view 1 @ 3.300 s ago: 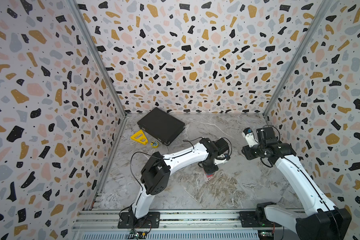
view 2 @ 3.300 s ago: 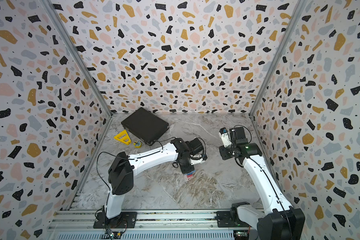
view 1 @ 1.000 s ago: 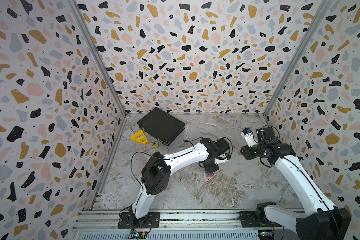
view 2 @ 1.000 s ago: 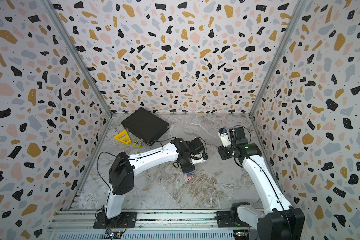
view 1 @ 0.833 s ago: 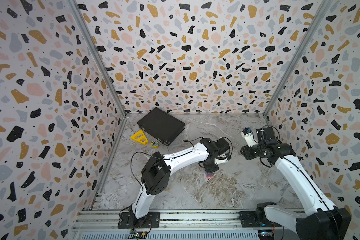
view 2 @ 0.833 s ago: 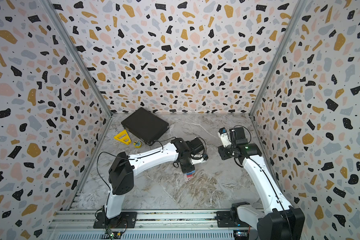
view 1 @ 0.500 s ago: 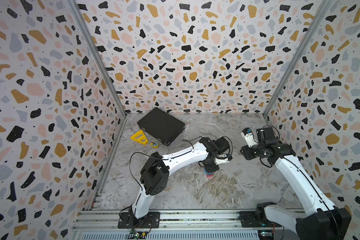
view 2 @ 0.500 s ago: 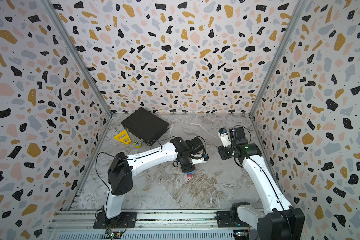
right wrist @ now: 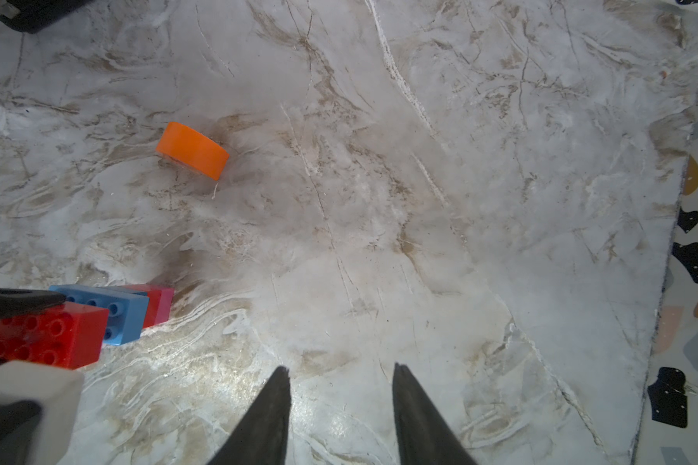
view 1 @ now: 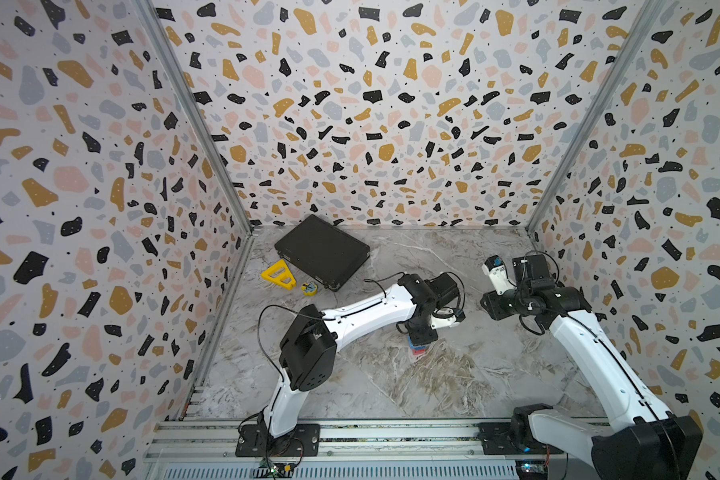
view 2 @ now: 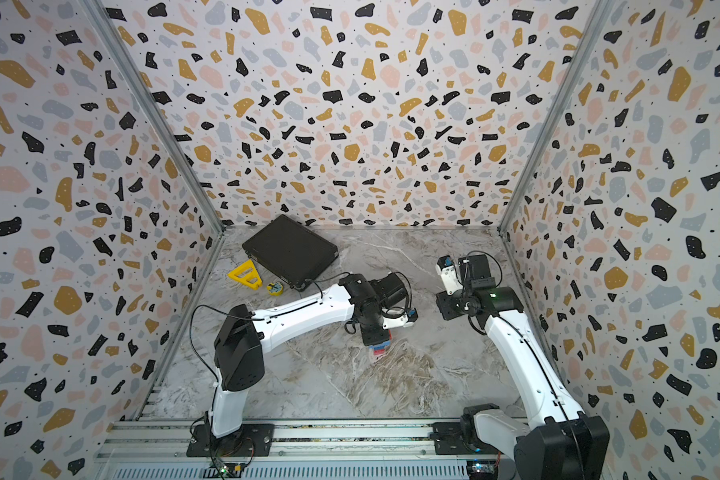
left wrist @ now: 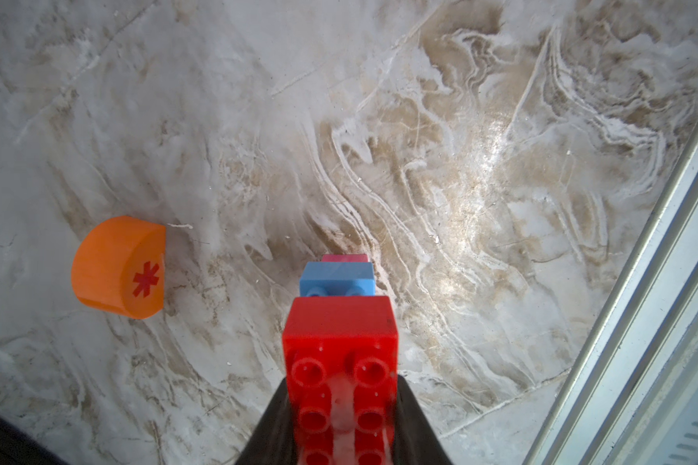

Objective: Assemble an ice cream with lego
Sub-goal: Assemble the lego brick with the lego brick.

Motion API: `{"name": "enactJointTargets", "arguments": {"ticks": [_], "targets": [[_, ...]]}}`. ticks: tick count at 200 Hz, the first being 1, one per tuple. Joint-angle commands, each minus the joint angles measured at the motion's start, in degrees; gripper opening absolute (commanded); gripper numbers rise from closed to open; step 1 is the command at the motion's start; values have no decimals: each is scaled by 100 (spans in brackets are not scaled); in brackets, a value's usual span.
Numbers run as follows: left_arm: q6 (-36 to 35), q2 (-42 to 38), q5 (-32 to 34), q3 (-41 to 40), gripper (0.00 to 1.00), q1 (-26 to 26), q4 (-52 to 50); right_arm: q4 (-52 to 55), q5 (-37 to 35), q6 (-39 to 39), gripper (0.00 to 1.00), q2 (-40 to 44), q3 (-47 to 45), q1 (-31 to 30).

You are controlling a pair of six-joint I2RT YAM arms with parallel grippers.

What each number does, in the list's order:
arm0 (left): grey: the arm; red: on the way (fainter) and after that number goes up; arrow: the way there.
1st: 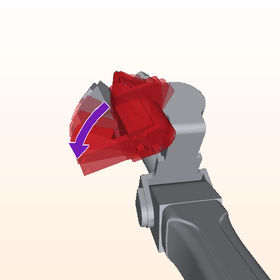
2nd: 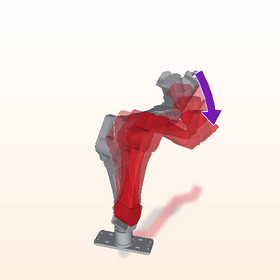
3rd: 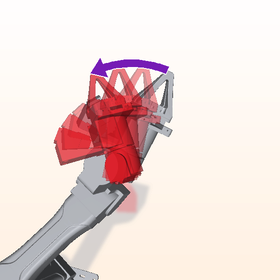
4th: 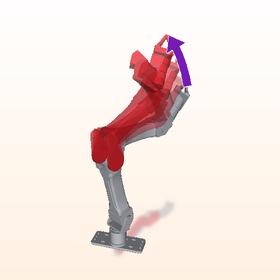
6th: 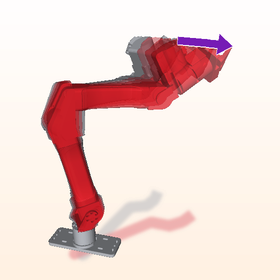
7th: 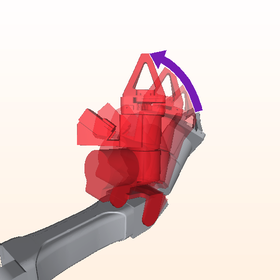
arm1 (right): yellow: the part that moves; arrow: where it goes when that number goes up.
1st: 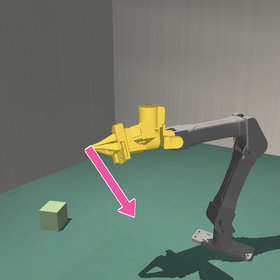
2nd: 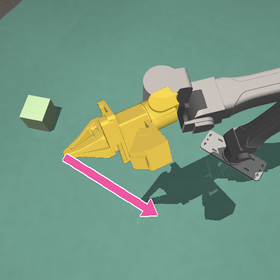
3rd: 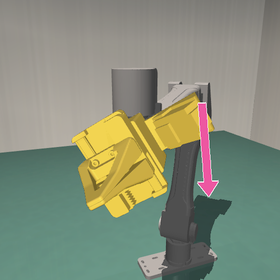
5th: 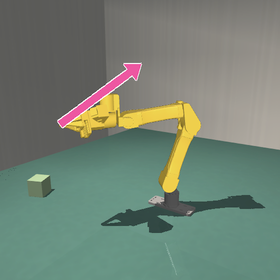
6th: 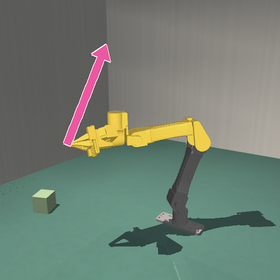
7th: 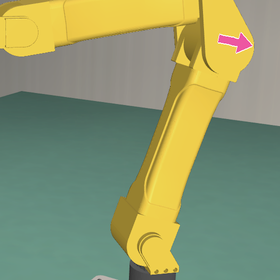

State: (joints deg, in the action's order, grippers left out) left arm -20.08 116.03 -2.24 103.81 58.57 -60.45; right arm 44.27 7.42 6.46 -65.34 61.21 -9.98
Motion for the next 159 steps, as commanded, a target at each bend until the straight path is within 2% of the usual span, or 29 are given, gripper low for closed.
{"name": "enactJointTargets", "arguments": {"ticks": [1, 159], "targets": [[-105, 73, 52, 97, 19, 23, -108, -6, 67, -40, 45, 30, -18, 22], [-171, 192, 136, 12, 19, 20, -103, -15, 93, -31, 45, 4, -13, 22]]}}
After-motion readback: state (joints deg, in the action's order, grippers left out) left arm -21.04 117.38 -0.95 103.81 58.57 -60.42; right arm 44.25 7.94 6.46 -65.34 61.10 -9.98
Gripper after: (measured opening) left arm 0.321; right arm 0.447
